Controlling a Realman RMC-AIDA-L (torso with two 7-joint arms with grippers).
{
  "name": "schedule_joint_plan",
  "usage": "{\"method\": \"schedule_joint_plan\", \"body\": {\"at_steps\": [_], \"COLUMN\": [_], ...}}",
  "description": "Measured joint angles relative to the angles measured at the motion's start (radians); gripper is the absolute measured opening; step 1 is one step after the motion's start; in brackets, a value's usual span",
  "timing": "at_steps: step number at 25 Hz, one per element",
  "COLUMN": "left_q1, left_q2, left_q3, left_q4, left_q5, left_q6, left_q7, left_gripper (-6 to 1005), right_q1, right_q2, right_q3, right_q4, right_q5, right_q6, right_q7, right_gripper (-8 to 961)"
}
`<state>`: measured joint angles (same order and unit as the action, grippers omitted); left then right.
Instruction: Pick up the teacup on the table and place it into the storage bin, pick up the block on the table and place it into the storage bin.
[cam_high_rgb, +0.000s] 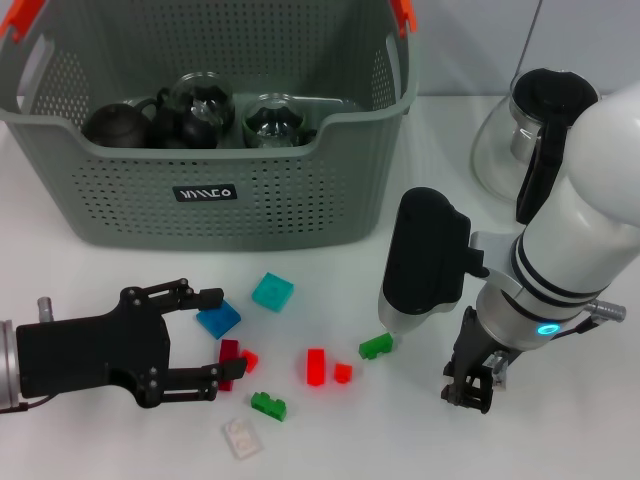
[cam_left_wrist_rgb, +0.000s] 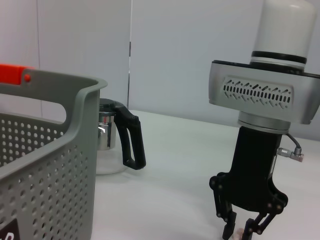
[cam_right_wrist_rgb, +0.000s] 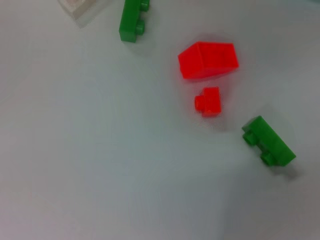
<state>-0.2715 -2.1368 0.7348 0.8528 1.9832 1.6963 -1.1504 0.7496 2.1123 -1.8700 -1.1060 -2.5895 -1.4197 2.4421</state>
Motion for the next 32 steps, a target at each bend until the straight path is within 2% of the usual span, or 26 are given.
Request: {"method": "schedule_joint_plan", "body": {"at_steps": [10,17,20,25,28,32], "left_q1": [0.002,0.001,0.003,0.005,0.003,0.002], "left_q2": [0.002,0.006,0.008,0.008,0.008,0.01], "left_q3": [-0.004,-0.027,-0.027,-0.028,-0.028,-0.028], "left_q4": [0.002,0.004,0.003,0.002,0.001,0.0], "left_q5": [-0.002,0.001,0.0,0.0,0.002,-0.004], "left_q6": [0.003,0.012,0.013,0.013,0.013,0.013], "left_q7": [0.0,0.0,0.0,0.0,0.0,0.0], "left_gripper": [831,831,831,831,832,832], "right_q1": [-0.016,-0.018,0.021,0.135,0.203,0.276], "right_q2": [-0.004,-0.007,-0.009,-0.005,-0.001,0.0], "right_q3": [0.019,0.184,0.293,0.482,0.564,0.595], "right_q4": [-0.043,-0.178,-0.21,-0.235,-0.228,-0.154], "right_q5": [0.0,0.04,0.11,0.265,0.3,0.309], "right_q6": [-0.024,-0.145,-0.188,-0.189,-0.1,0.123], "right_q7": [-0.007,-0.069,-0.097,-0.102,-0.094,-0.078], "right_gripper": [205,205,206,209,210,212]}}
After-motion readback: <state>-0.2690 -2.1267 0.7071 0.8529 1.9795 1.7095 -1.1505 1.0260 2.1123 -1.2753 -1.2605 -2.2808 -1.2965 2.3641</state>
